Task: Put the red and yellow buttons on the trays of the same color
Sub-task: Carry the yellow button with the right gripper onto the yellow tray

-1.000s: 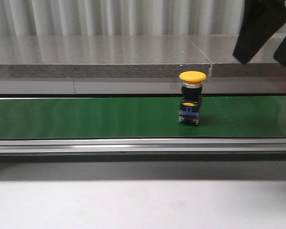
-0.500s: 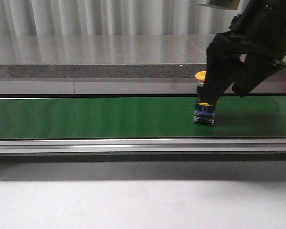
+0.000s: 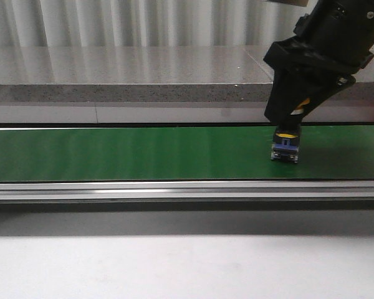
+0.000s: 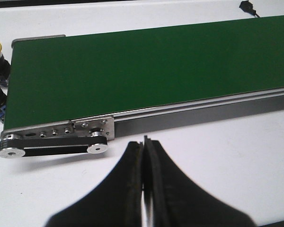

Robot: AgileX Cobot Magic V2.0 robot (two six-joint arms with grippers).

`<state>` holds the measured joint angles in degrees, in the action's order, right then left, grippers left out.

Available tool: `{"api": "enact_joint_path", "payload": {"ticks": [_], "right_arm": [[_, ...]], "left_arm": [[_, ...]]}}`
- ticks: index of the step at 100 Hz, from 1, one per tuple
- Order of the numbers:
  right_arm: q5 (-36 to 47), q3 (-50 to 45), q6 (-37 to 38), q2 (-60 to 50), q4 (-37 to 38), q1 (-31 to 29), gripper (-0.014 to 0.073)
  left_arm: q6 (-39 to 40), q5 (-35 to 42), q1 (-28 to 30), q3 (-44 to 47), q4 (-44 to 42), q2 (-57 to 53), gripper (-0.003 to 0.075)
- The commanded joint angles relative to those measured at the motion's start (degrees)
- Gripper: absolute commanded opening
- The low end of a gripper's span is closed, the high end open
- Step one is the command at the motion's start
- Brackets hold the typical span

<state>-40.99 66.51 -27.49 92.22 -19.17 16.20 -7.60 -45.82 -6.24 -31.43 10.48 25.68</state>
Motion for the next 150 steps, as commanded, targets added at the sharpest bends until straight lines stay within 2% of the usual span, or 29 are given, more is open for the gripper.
{"api": "enact_joint_path", "payload": {"ticks": [1, 18, 41, 70, 88, 99, 150], "right_arm": [[1.6, 1.5, 1.0, -3.0, -1.4, -0.3, 0.0069], [-0.6, 1.0, 6.4, -6.3, -1.3, -2.3, 0.0051], [-0.7, -2.6, 12.8, -12.8, -0.8, -9.0, 0.0051], [-0.7, -8.3, 13.1, -20.1, 0.1, -19.1, 0.0051], [0.2, -10.2, 13.1, -23.5, 2.0, -28.4, 0.0051], [0.6, -11.4, 13.1, -23.8, 2.7, -34.6, 0.0051], [6.9, -18.7, 13.1, -22.7, 7.0, -53.9, 0.0051]], "left_arm": [[0.1, 3.6, -0.5, -1.5, 1.2, 0.3, -0.002], [0.1, 3.6, -0.5, -1.5, 1.2, 0.3, -0.002], [0.1, 3.6, -0.5, -1.5, 1.2, 0.3, -0.002], [0.1, 3.6, -0.5, -1.5, 1.2, 0.3, -0.002], [0.1, 3.6, -0.5, -1.5, 1.2, 0.3, -0.002], [0.1, 3.6, -0.5, -1.5, 1.2, 0.3, -0.002], [0.1, 3.6, -0.5, -1.5, 1.2, 0.3, -0.002]]}}
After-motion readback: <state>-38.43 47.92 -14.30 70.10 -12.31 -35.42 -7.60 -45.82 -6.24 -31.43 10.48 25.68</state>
